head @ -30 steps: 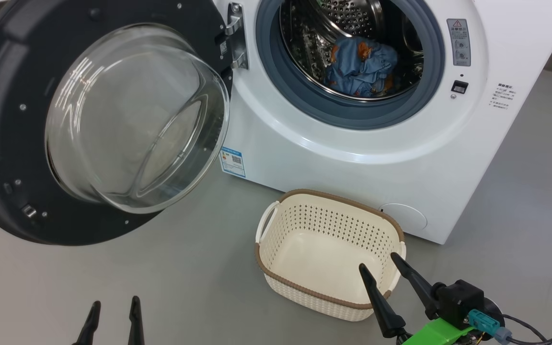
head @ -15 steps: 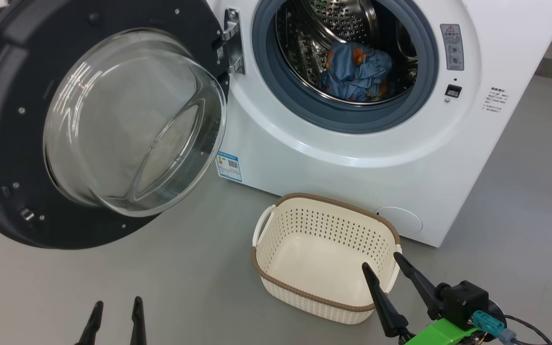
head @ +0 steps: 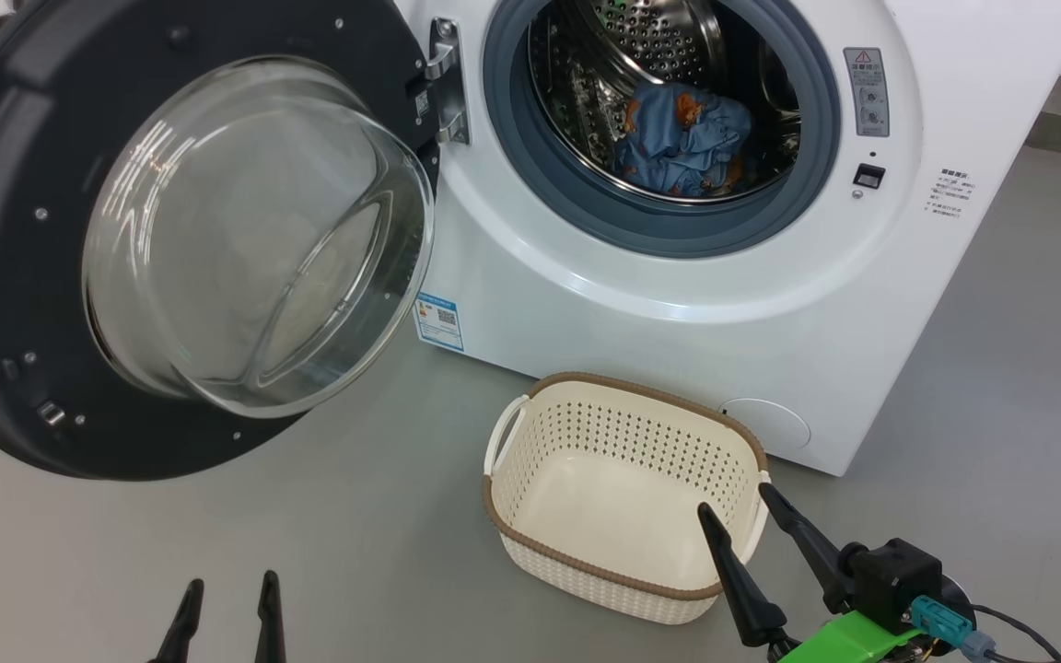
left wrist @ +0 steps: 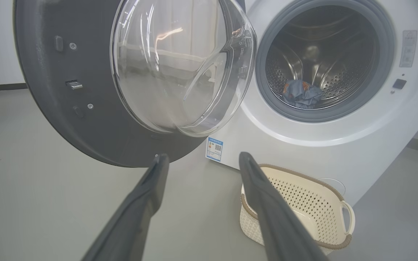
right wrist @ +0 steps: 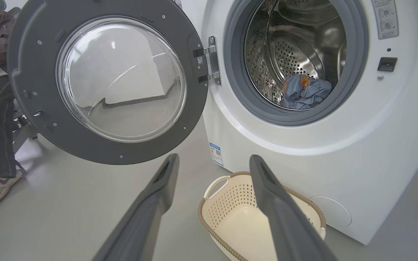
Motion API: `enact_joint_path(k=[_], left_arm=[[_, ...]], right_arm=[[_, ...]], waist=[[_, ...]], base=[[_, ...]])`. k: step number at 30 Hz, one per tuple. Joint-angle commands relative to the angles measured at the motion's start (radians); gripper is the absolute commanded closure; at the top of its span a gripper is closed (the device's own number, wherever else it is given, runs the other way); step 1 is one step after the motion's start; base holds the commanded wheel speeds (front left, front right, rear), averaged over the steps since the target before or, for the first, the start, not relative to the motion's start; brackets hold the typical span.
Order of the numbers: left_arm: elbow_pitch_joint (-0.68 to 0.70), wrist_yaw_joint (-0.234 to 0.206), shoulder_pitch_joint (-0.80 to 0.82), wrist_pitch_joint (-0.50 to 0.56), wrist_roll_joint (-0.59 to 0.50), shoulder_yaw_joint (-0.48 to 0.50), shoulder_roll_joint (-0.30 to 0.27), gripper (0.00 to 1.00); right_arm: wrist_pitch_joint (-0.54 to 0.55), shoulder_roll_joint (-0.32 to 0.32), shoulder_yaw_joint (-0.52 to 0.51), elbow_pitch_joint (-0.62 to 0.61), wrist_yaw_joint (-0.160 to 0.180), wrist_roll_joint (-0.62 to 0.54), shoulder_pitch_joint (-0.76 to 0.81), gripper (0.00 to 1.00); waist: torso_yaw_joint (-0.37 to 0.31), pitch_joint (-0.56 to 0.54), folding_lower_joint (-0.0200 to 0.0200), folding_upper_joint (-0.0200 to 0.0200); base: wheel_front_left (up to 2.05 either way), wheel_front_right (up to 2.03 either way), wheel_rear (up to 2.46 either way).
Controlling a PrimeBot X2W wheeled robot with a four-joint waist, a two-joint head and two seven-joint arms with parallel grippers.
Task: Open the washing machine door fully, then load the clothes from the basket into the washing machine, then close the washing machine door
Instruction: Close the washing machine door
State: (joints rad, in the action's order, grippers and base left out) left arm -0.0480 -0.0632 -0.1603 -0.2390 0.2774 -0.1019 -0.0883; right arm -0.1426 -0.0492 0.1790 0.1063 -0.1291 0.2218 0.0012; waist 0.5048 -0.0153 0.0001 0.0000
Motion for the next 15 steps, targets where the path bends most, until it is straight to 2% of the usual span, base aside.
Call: enact_joint_path(k=[1,15], left_arm=[[0.024,-0.008,0.027,-0.008,0.006,0.031,-0.016,0.0],[0.026,-0.013,0.03,-0.009,0.019,0.031,-0.021,0.0]], right_arm=[[-0.001,-0.001,0.022,-0.03,-0.002,-0.002,-0.018,0.0],[-0.005,-0.001,0.025,-0.026,-0.002,0.002,-0.02,0.0]], waist=[[0.0,0.0,-0.0001,0.0],[0.001,0.003,-0.0001,0.0]], base=[[0.0,0.0,0.0],[0.0,0.0,0.0]])
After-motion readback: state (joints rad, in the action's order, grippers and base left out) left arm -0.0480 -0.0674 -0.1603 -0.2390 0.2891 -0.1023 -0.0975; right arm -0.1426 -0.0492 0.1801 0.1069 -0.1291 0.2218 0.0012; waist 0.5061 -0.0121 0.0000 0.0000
